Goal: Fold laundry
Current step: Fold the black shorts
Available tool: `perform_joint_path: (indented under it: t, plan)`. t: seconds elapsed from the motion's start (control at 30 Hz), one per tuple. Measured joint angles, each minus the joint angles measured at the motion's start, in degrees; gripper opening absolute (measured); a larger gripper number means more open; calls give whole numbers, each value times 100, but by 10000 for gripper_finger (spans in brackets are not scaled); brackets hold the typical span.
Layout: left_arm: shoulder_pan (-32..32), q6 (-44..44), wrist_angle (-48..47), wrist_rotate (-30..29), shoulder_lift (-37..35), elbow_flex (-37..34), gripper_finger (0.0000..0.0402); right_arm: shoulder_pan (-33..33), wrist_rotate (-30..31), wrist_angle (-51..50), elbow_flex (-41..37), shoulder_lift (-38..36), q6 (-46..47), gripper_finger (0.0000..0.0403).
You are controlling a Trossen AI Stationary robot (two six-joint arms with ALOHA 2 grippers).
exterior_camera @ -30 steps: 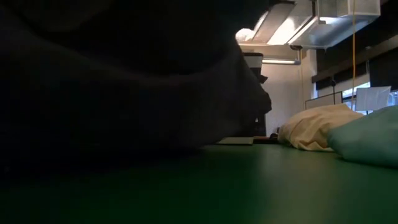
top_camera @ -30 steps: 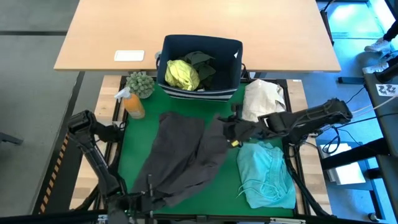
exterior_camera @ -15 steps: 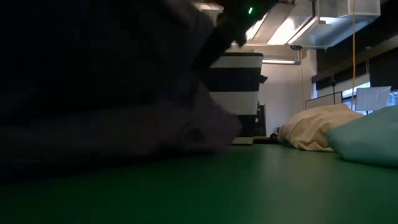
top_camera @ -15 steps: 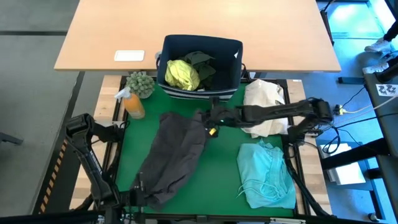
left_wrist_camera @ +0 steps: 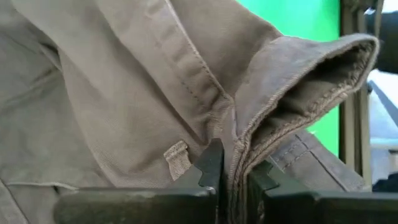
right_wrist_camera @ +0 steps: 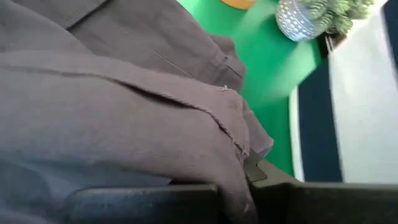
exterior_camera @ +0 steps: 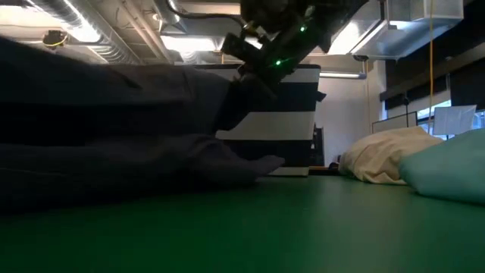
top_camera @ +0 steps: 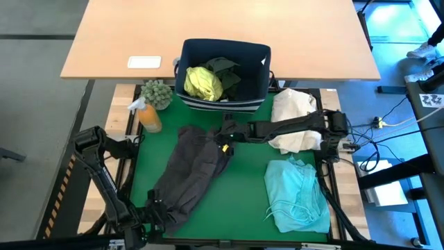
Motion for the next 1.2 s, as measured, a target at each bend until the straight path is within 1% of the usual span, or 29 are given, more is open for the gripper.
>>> perform_joint_path:
  t: [0.23, 0.4, 0.5, 0.57, 0.63, 0.7, 0.83, 0.93, 1.0, 1.07, 1.13, 1.2]
  plan:
    - [226, 145, 5, 472, 0, 0, 72, 0, -106, 206, 0, 180, -3, 3]
    - [291, 175, -91, 489, 0, 0, 107, 0, -195, 201, 0, 180, 36, 3]
    - [298, -70, -334, 577, -2, 0, 120, 7, -270, 192, 0, 180, 9, 17]
    - [298, -333, -555, 776, -2, 0, 125, 9, -379, 174, 0, 175, 1, 41]
    - [294, -583, -741, 1011, -2, 0, 126, 9, -516, 105, 0, 147, -3, 75]
    - [292, -793, -830, 1191, -2, 0, 127, 11, -487, -21, 51, 140, -6, 116]
    - [292, -912, -817, 1362, -2, 0, 127, 20, 105, -760, 438, 140, -12, 200]
    - [294, -922, -801, 1376, -2, 0, 127, 20, 636, -1541, 885, 138, -21, 250]
    - [294, -985, -801, 1378, -2, 0, 127, 38, 876, -2167, 1247, 138, -17, 271]
    - [294, -1034, -796, 1383, -2, 0, 127, 64, 1076, -2744, 1620, 134, -16, 280]
    - [292, -1060, -794, 1385, -2, 0, 127, 138, 1242, -3315, 1947, 132, -6, 282]
    - [292, -1067, -793, 1391, -2, 0, 127, 226, 1285, -3772, 2172, 88, -14, 276]
